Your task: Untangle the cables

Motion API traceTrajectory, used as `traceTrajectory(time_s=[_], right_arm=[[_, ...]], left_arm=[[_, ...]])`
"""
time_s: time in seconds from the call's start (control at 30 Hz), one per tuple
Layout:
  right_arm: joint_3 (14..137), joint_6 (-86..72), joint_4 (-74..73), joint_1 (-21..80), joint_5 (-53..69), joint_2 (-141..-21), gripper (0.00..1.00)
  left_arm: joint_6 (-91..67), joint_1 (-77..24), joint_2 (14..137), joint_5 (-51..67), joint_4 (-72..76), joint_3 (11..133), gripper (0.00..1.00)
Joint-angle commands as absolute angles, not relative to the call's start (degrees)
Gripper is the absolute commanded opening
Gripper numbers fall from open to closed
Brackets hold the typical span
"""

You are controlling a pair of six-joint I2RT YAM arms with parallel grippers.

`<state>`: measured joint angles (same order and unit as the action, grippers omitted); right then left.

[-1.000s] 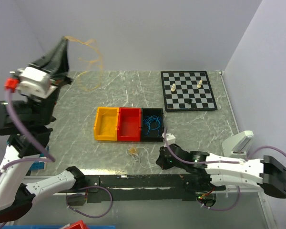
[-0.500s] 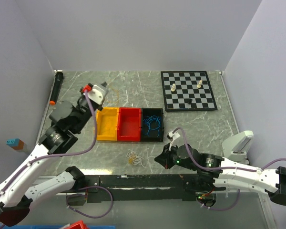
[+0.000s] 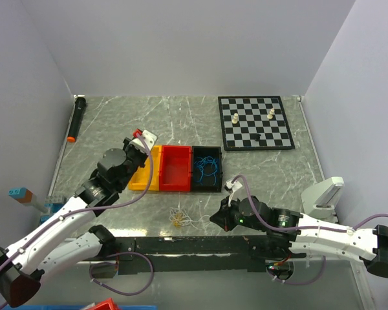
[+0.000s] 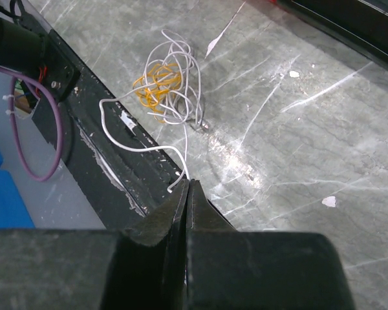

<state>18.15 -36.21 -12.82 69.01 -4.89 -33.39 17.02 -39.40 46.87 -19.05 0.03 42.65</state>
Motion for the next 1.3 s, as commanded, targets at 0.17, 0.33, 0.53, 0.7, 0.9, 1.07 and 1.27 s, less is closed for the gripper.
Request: traceTrajectory(time_s=[0.17,0.33,0.53,0.7,0.9,1.07,1.27], right_arm=[[18.2,-34.9,-9.9,69.4,-4.3,-33.7,0.00],[18.4,-35.0,-9.5,69.4,-4.3,-33.5,0.00],[18.1,-35.2,-8.4,69.4,-4.4,-33.3,0.00],[18.0,-34.8,-7.1,69.4,-4.6,-34.2,0.00],[18.2,-34.4,-6.2,69.5,-5.1,-35.5,0.00],[18.2,-34.0,-5.9,69.4,-5.7,-35.9,0.00],[18.7,-33.4,-6.4,69.3,-6.0,-35.7,0.00]], left_arm=[[15.2,-37.3,51.1,-23.1,6.3,37.2,0.01],[13.5,-34.0,58.2,-24.8,6.8,38.1,0.01],[13.9,-31.4,63.4,-24.8,9.2,38.6,0.01],[12.6,-29.1,68.1,-21.5,9.7,40.1,0.01],[10.5,-26.5,75.7,-16.3,6.2,45.0,0.01],[9.2,-25.4,81.6,-14.6,0.5,48.1,0.01],[9.1,-25.0,80.5,-8.5,-1.4,45.6,0.07]])
